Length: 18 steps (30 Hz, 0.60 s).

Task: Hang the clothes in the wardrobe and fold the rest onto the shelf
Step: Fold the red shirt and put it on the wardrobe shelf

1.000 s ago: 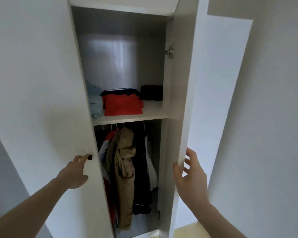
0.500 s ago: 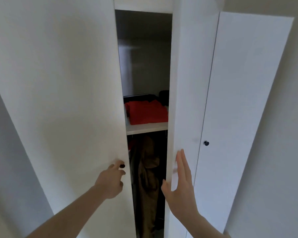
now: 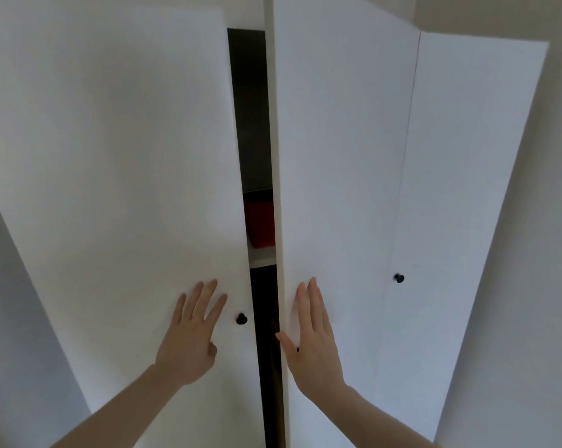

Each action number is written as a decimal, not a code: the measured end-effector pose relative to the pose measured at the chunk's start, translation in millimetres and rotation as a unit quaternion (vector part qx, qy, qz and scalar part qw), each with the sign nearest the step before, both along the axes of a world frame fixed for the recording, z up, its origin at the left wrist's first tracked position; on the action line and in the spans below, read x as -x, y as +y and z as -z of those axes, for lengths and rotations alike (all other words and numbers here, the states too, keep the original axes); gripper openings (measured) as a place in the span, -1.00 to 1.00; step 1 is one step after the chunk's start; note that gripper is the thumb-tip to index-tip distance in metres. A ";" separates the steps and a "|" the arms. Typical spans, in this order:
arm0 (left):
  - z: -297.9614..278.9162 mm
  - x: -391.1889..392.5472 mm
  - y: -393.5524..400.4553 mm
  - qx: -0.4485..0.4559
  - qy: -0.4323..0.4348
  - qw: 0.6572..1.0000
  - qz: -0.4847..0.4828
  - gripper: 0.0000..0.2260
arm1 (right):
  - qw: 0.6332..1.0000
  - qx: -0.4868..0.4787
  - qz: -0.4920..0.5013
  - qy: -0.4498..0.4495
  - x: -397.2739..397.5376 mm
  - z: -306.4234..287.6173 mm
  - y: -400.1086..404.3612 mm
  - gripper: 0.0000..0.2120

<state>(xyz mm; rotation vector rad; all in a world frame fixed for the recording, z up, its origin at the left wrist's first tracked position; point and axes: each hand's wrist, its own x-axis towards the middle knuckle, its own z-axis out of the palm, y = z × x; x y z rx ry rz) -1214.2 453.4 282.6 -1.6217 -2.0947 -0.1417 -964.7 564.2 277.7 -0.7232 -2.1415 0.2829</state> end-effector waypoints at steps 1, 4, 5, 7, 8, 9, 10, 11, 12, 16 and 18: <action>-11.7 2.1 -0.7 -0.022 0.022 1.000 -0.003 -0.01 | 1.000 0.001 -0.001 -0.001 4.9 -0.4 1.3 -0.19; -44.5 14.7 -3.8 -0.078 0.050 0.995 -0.038 0.02 | 1.000 0.005 -0.003 -0.005 18.3 -0.7 5.9 -0.16; -51.7 20.7 -5.1 -0.086 0.052 0.994 -0.052 0.03 | 1.000 0.005 -0.001 -0.016 21.5 -0.5 8.4 -0.14; -61.1 33.9 -8.1 -0.080 0.055 0.993 -0.073 0.08 | 0.999 0.001 0.005 -0.053 26.3 -0.1 14.9 -0.10; -62.8 40.0 -9.5 -0.071 0.055 0.993 -0.078 0.11 | 0.997 -0.002 0.006 -0.072 27.8 0.5 18.1 -0.08; -62.8 44.8 -10.7 -0.061 0.055 0.994 -0.079 0.12 | 0.996 -0.004 0.004 -0.089 28.8 0.5 20.9 -0.06; -61.8 48.1 -11.4 -0.053 0.054 0.994 -0.078 0.14 | 0.995 -0.006 0.001 -0.103 29.9 0.4 24.2 -0.04; -59.8 49.3 -11.8 -0.046 0.053 0.995 -0.077 0.14 | 0.993 -0.010 -0.002 -0.118 31.0 0.0 27.1 -0.02; -57.6 49.7 -11.5 -0.041 0.051 0.995 -0.078 0.15 | 0.991 -0.013 -0.005 -0.132 32.9 -0.9 29.5 -0.02; -49.1 48.1 -8.9 -0.021 0.051 0.994 -0.095 0.17 | 0.985 -0.014 -0.012 -0.172 43.3 -3.7 37.9 -0.02; -47.8 49.2 -7.2 -0.013 0.055 0.993 -0.102 0.18 | 0.983 -0.011 -0.014 -0.180 49.2 -5.6 41.6 -0.02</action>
